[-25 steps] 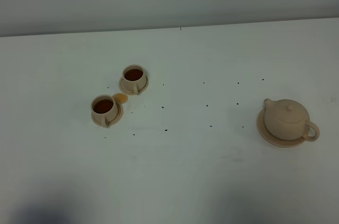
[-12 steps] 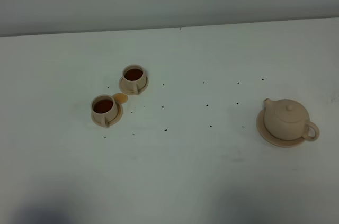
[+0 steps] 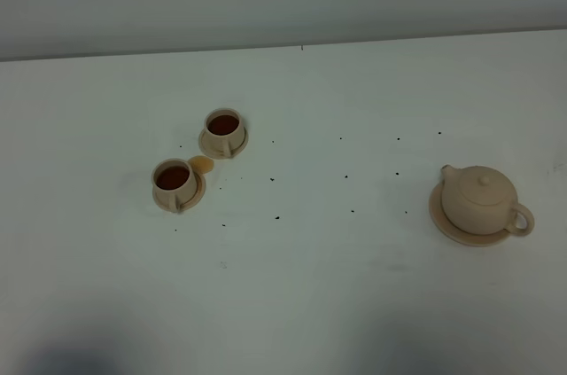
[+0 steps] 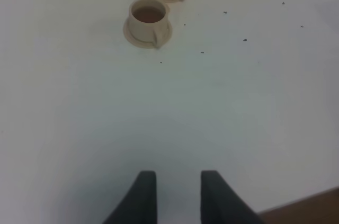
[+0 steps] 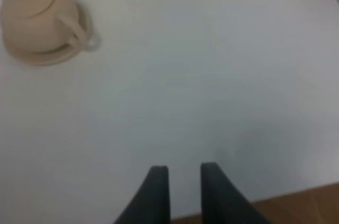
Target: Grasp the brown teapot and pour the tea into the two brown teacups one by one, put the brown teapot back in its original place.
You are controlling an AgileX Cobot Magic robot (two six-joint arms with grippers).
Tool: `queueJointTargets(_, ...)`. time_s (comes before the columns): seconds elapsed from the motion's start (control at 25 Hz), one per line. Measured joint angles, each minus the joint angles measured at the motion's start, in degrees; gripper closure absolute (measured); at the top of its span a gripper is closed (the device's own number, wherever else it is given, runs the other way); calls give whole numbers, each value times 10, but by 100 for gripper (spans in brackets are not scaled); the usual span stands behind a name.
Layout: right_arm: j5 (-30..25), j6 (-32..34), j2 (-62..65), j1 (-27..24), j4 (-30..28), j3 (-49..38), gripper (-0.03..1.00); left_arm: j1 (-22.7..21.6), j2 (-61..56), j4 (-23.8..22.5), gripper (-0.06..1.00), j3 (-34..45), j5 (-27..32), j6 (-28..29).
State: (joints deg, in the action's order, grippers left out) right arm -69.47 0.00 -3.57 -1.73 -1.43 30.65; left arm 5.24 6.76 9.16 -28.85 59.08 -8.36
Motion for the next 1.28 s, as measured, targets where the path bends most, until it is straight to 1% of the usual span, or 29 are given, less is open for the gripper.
queueJointTargets(0.12, 22, 43, 0, 0, -3, -7, 81, 0, 0, 0, 72, 0, 0, 0)
queueJointTargets(0.2, 31, 56, 0, 0, -5, -8, 80, 0, 0, 0, 72, 0, 0, 0)
queueJointTargets(0.48, 32, 62, 0, 0, -5, -8, 79, 0, 0, 0, 72, 0, 0, 0)
queueJointTargets(0.56, 32, 50, 0, 0, -5, -8, 79, 0, 0, 0, 72, 0, 0, 0)
queueJointTargets(0.72, 32, -15, 0, 0, -2, -8, 79, 0, 0, 0, 72, 0, 0, 0)
queueJointTargets(0.76, 32, -38, 0, 0, 1, -8, 79, 0, 0, 0, 72, 0, 0, 0)
queueJointTargets(0.84, 32, -61, 0, 2, 14, -8, 79, 0, 0, 0, 72, 0, 0, 0)
queueJointTargets(1.04, 32, -69, 0, 9, 65, -8, 78, 0, 0, 0, 72, 0, 0, 0)
queueJointTargets(1.28, 33, -69, 0, 9, 93, -8, 78, 0, 0, 0, 72, 0, 0, 0)
